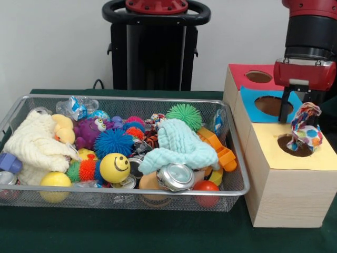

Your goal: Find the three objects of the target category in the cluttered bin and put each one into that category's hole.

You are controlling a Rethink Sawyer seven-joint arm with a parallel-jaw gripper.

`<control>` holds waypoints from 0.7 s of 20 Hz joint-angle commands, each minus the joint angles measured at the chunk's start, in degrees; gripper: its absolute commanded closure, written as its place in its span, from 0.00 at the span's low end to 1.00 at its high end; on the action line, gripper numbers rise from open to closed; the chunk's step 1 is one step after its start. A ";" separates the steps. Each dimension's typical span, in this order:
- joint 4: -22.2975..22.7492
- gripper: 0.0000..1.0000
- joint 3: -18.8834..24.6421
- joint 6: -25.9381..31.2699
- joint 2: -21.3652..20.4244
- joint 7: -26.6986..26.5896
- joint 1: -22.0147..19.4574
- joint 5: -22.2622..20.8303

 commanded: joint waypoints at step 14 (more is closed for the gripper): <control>-2.63 0.00 -1.11 8.67 2.49 10.08 1.77 3.08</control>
